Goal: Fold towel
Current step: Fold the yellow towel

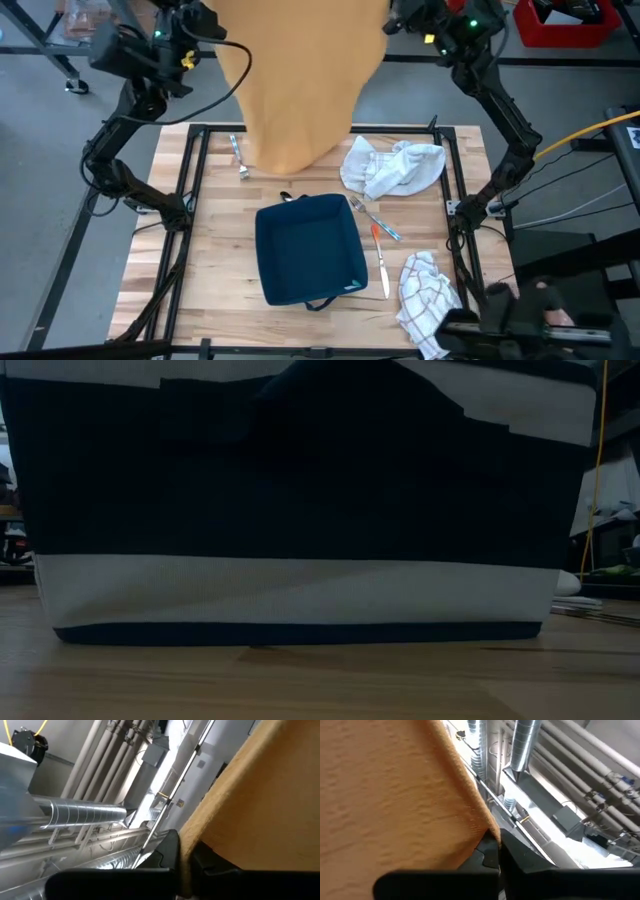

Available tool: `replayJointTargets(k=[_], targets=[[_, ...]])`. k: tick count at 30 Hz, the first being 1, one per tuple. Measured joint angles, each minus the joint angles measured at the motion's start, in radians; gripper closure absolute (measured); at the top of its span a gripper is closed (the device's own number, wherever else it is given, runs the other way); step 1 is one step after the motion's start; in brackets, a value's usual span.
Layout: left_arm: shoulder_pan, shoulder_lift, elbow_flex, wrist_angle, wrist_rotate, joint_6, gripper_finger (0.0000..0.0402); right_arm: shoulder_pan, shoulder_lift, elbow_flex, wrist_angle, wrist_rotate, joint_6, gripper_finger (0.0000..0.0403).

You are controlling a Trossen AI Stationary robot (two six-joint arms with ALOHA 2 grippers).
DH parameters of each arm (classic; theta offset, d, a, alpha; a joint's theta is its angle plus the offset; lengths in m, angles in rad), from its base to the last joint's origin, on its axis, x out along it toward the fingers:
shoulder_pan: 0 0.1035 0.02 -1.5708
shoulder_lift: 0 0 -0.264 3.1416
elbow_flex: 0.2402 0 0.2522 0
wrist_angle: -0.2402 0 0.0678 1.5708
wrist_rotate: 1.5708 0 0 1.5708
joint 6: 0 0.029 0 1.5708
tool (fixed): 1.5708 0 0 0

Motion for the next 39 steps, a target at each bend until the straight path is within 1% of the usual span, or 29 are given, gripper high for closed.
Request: replayJointTargets(k=[8, 10, 13, 19, 22, 24, 27, 30, 33, 35, 39], targets=[[0.000, 0.000, 0.000, -0.016, 0.000, 0.032, 0.0402, -0.041, -0.008, 0.000, -0.034, -0.016, -0.003, 0.0402], [0.000, 0.000, 0.000, -0.015, 0.000, 0.050, 0.0402, -0.054, -0.010, 0.000, -0.037, -0.042, -0.003, 0.0402], [0.000, 0.000, 0.000, -0.015, 0.000, 0.090, 0.0401, -0.058, -0.010, 0.000, -0.033, -0.069, 0.001, 0.0402], [-0.001, 0.000, 0.000, -0.012, -0.004, 0.105, 0.0402, -0.058, -0.011, 0.000, -0.067, -0.085, 0.031, 0.0402], [-0.017, 0.000, 0.000, -0.015, -0.048, 0.110, 0.0402, -0.058, -0.012, 0.001, -0.145, -0.106, 0.039, 0.0402], [-0.037, 0.000, 0.000, -0.027, -0.099, 0.093, 0.0401, -0.058, -0.013, 0.002, -0.205, -0.121, 0.081, 0.0402], [-0.071, -0.004, 0.000, -0.108, -0.180, 0.048, 0.0402, -0.058, -0.014, 0.002, -0.293, -0.153, 0.154, 0.0402], [-0.104, -0.030, 0.001, -0.253, -0.239, -0.040, 0.0402, -0.058, -0.014, 0.002, -0.367, -0.180, 0.205, 0.0402], [-0.137, -0.082, 0.001, -0.446, -0.252, -0.191, 0.0402, -0.032, -0.014, 0.002, -0.442, -0.194, 0.220, 0.0402], [-0.157, -0.092, 0.008, -0.562, -0.258, -0.298, 0.0401, -0.008, -0.014, 0.002, -0.496, -0.200, 0.221, 0.0402], [-0.190, -0.086, 0.008, -0.823, -0.283, -0.525, 0.0402, 0.028, -0.014, 0.002, -0.588, -0.158, 0.222, 0.0402]])
